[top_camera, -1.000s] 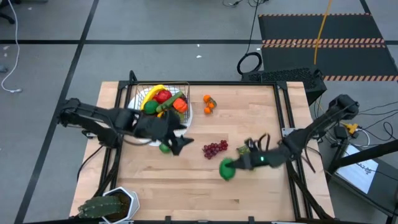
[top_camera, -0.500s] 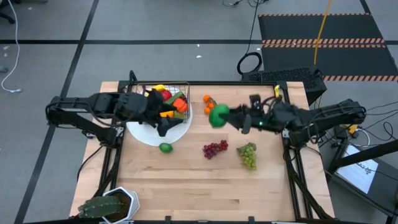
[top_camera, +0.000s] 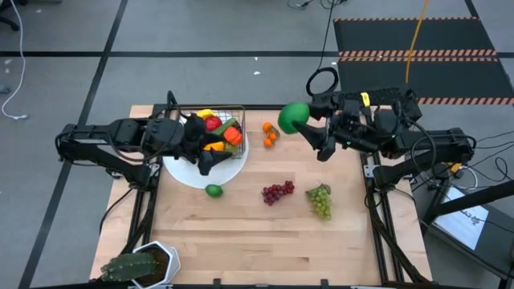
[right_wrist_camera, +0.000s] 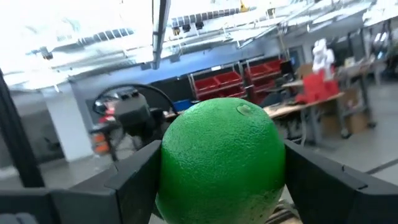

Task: Build produce basket
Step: Put the bottom lime into the wired basket

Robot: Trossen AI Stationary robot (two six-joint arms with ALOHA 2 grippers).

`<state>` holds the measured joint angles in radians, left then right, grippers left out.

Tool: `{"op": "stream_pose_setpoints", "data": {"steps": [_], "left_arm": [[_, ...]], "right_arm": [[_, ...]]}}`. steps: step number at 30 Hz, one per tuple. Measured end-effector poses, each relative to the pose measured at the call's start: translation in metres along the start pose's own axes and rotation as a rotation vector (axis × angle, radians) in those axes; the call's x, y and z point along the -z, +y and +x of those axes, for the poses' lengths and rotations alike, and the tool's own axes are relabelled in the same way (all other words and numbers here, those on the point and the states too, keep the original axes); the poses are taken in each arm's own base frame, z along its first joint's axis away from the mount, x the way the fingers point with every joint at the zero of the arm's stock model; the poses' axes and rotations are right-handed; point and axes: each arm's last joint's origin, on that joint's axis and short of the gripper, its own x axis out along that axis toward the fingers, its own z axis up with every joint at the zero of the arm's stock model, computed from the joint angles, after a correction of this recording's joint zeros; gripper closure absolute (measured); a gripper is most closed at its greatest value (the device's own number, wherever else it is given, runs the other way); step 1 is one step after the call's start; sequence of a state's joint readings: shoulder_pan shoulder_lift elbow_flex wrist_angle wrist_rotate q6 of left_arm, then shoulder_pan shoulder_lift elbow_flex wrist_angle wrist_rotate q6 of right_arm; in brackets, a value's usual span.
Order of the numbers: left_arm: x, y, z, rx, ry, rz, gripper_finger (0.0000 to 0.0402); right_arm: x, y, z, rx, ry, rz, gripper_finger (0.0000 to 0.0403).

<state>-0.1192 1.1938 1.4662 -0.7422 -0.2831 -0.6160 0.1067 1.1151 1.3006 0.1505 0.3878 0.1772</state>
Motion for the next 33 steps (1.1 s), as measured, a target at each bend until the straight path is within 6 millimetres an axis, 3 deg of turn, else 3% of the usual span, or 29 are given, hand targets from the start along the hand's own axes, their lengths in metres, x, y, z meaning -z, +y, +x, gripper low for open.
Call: {"op": "stream_pose_setpoints", "data": {"steps": [6, 23, 33], "left_arm": [[-0.003, 0.004, 0.002, -0.031, -0.015, -0.004, 0.0051], [-0.011, 0.017, 0.006, -0.091, -0.036, 0.031, 0.0051], [-0.009, 0.018, 0.006, -0.075, -0.009, 0.062, 0.0051]], "right_arm": [[-0.004, -0.006, -0.001, 0.025, -0.015, -0.032, 0.0112], [-0.01, -0.028, 0.004, 0.099, -0.086, 0.686, 0.0112], [-0.011, -0.028, 0.004, 0.091, -0.098, 0.806, 0.0112]]}}
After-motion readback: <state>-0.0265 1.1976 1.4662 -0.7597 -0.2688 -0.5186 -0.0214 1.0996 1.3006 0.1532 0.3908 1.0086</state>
